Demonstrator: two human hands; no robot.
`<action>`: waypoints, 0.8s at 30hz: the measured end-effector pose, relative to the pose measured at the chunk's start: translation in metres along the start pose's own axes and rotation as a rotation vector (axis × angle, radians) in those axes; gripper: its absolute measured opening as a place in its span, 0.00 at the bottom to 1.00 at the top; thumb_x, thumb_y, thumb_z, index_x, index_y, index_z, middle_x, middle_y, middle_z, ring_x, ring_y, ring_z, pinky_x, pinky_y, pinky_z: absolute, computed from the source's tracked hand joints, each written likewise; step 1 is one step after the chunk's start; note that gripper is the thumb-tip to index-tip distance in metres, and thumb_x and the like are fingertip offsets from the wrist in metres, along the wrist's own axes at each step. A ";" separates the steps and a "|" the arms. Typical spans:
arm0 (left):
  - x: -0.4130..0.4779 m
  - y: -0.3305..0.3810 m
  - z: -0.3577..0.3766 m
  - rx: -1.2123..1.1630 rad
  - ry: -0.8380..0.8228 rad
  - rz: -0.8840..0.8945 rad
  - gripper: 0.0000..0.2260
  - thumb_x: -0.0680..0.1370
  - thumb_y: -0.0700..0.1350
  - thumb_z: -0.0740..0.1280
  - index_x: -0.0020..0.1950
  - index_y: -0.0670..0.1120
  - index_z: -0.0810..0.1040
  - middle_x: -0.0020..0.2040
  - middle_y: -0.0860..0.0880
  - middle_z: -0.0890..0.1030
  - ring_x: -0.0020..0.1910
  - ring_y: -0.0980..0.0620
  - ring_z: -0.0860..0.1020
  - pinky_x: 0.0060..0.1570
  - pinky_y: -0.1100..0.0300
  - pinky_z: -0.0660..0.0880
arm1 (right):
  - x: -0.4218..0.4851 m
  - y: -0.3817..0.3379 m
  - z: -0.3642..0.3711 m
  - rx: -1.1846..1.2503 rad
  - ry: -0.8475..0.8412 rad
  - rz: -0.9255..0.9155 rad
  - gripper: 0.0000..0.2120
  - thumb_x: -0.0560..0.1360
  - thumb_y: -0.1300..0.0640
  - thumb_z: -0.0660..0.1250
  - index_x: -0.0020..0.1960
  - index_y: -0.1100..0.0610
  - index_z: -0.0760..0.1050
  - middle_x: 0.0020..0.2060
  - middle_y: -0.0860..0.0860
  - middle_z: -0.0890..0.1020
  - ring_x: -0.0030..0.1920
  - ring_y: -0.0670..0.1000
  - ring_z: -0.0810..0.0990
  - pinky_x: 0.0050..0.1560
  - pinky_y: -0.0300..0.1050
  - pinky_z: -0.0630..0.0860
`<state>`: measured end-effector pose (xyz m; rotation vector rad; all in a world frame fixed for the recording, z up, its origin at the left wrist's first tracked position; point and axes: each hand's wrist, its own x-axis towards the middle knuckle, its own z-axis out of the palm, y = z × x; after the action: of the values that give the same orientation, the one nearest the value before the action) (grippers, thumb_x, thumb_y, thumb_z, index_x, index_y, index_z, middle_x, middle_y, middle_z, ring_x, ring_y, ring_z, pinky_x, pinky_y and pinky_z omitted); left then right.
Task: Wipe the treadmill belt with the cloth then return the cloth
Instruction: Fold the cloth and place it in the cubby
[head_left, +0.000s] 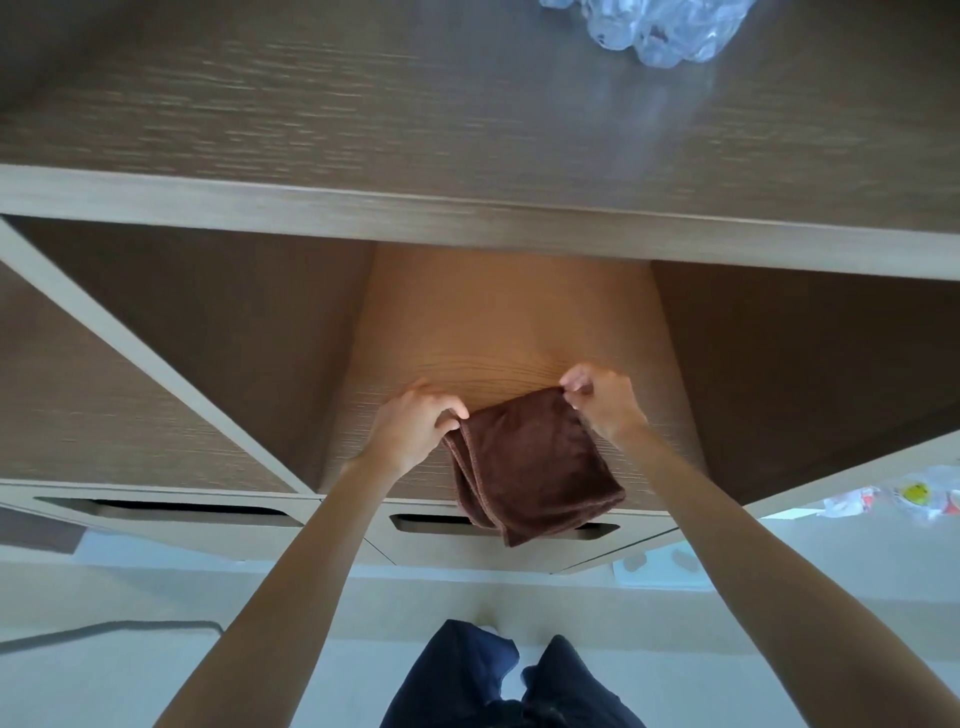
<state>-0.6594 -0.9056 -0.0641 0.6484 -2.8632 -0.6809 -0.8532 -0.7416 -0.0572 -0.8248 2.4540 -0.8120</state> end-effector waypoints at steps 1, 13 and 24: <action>0.000 0.001 0.000 0.009 0.007 0.013 0.05 0.74 0.46 0.70 0.49 0.52 0.82 0.48 0.55 0.82 0.55 0.54 0.74 0.47 0.57 0.71 | 0.002 -0.001 -0.001 0.002 -0.011 0.004 0.06 0.74 0.65 0.68 0.50 0.59 0.79 0.44 0.52 0.81 0.43 0.49 0.78 0.43 0.33 0.66; -0.001 0.001 -0.002 0.004 0.077 0.139 0.02 0.73 0.44 0.70 0.45 0.48 0.82 0.46 0.54 0.82 0.51 0.51 0.76 0.45 0.58 0.72 | 0.017 -0.007 -0.015 0.073 -0.192 0.088 0.09 0.71 0.65 0.71 0.47 0.59 0.71 0.41 0.56 0.80 0.41 0.53 0.79 0.47 0.48 0.78; -0.004 0.000 -0.002 -0.045 0.124 0.206 0.01 0.71 0.41 0.73 0.41 0.45 0.82 0.42 0.52 0.83 0.45 0.48 0.77 0.41 0.56 0.75 | 0.017 -0.016 -0.019 0.201 -0.272 0.183 0.08 0.71 0.63 0.72 0.47 0.59 0.74 0.35 0.50 0.75 0.32 0.43 0.73 0.27 0.33 0.66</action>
<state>-0.6556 -0.9049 -0.0624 0.3676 -2.7412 -0.6468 -0.8694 -0.7553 -0.0363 -0.5847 2.1322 -0.8052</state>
